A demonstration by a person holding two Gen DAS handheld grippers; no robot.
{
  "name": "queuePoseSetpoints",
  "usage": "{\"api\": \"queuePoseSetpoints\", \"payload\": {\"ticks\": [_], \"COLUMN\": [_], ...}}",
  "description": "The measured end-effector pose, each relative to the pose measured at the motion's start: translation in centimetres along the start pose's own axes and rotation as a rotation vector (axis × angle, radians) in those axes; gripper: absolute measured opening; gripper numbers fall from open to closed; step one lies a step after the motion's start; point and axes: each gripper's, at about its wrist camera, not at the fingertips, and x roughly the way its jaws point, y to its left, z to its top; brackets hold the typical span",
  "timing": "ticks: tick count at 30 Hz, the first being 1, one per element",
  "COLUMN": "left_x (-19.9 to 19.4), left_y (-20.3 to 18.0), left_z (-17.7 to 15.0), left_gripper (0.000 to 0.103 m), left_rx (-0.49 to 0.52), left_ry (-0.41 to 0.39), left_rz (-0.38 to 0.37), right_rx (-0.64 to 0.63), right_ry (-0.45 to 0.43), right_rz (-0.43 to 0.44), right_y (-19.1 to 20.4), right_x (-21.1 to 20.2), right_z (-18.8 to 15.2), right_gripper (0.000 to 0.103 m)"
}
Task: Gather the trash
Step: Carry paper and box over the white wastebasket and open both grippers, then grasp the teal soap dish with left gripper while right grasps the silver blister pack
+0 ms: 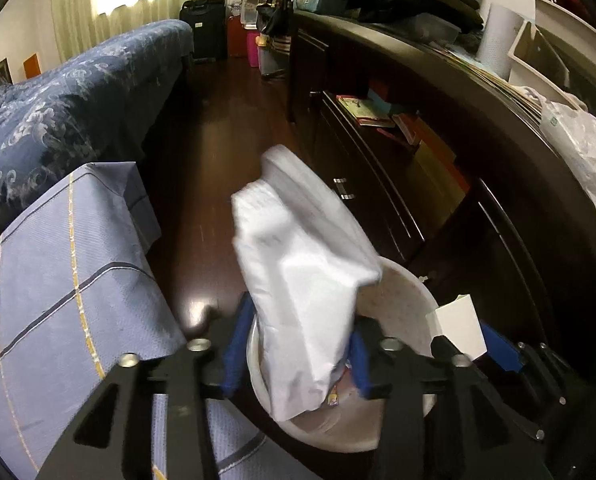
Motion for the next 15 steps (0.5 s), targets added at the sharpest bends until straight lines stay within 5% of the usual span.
{"api": "queuePoseSetpoints", "payload": {"ticks": [5,15], "left_x": [-0.5,-4.2], "left_y": [0.8,3.2], "left_z": [0.4,-0.1], "left_gripper": [0.081,0.088], "left_rx": [-0.035,-0.075], "left_ry": [-0.035,-0.112], "left_rz": [-0.010,0.004], "right_rx": [0.005,-0.045], "right_ry": [0.001,0.002], "right_rz": [-0.012,0.018], "right_y": [-0.1,2.3], "right_x": [0.1,-1.2], "right_z": [-0.2,0.6], "right_gripper": [0.060,0.063]}}
